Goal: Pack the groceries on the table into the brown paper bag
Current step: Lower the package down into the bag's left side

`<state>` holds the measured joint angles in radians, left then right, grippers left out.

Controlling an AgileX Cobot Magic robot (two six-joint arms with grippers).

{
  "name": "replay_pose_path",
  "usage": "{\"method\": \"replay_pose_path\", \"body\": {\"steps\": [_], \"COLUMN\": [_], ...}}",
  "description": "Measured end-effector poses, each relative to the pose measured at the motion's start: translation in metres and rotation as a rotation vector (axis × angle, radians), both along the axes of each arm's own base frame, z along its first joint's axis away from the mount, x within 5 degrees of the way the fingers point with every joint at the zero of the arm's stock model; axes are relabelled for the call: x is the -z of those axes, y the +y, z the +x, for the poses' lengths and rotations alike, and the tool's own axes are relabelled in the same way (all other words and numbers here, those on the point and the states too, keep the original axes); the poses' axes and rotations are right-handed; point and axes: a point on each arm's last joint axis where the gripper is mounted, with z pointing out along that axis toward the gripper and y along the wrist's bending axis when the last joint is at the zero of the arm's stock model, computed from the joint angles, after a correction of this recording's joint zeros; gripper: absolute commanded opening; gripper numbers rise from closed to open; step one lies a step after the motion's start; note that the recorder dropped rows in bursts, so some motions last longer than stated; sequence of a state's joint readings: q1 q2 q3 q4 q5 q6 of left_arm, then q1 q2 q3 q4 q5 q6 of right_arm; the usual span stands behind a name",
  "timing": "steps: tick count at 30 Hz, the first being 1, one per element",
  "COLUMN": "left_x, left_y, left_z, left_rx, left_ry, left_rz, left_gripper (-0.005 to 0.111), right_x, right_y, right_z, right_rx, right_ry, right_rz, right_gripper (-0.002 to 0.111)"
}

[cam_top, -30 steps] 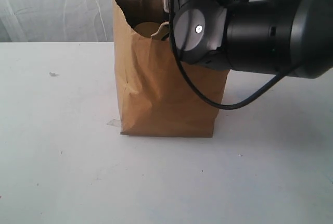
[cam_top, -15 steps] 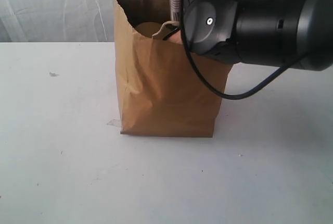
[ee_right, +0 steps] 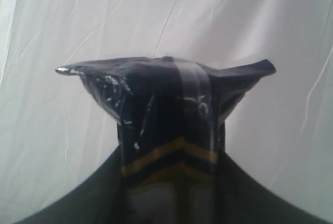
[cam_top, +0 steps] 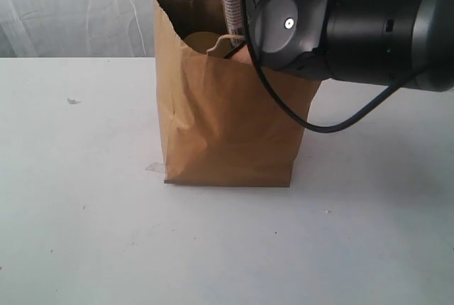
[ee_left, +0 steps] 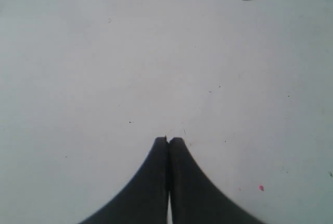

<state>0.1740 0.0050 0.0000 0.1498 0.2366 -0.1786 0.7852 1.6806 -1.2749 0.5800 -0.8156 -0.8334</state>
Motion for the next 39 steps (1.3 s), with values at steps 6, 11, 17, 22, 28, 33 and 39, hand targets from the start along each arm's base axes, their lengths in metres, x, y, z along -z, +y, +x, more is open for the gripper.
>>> {"method": "replay_pose_path", "body": {"steps": [6, 11, 17, 22, 28, 33, 39], "left_x": [0.0, 0.0, 0.0, 0.0, 0.0, 0.0, 0.0], "left_y": [0.0, 0.0, 0.0, 0.0, 0.0, 0.0, 0.0], "left_z": [0.0, 0.0, 0.0, 0.0, 0.0, 0.0, 0.0], "left_rx": [0.0, 0.0, 0.0, 0.0, 0.0, 0.0, 0.0], "left_ry": [0.0, 0.0, 0.0, 0.0, 0.0, 0.0, 0.0], "left_rz": [0.0, 0.0, 0.0, 0.0, 0.0, 0.0, 0.0], "left_gripper": [0.0, 0.0, 0.0, 0.0, 0.0, 0.0, 0.0], "right_x": [0.0, 0.0, 0.001, 0.002, 0.006, 0.006, 0.008], "right_y": [0.004, 0.005, 0.007, 0.012, 0.015, 0.016, 0.017], "right_z": [-0.001, -0.002, -0.002, -0.004, -0.005, -0.005, -0.005], "right_rx": [-0.036, -0.047, -0.056, -0.091, -0.122, -0.127, -0.138], "right_ry": [0.028, 0.03, 0.021, 0.007, 0.017, 0.022, 0.037], "right_rz": [-0.043, -0.094, -0.132, -0.195, -0.252, -0.262, -0.28], "right_gripper": [0.0, 0.0, 0.0, 0.007, 0.012, 0.012, 0.012]}}
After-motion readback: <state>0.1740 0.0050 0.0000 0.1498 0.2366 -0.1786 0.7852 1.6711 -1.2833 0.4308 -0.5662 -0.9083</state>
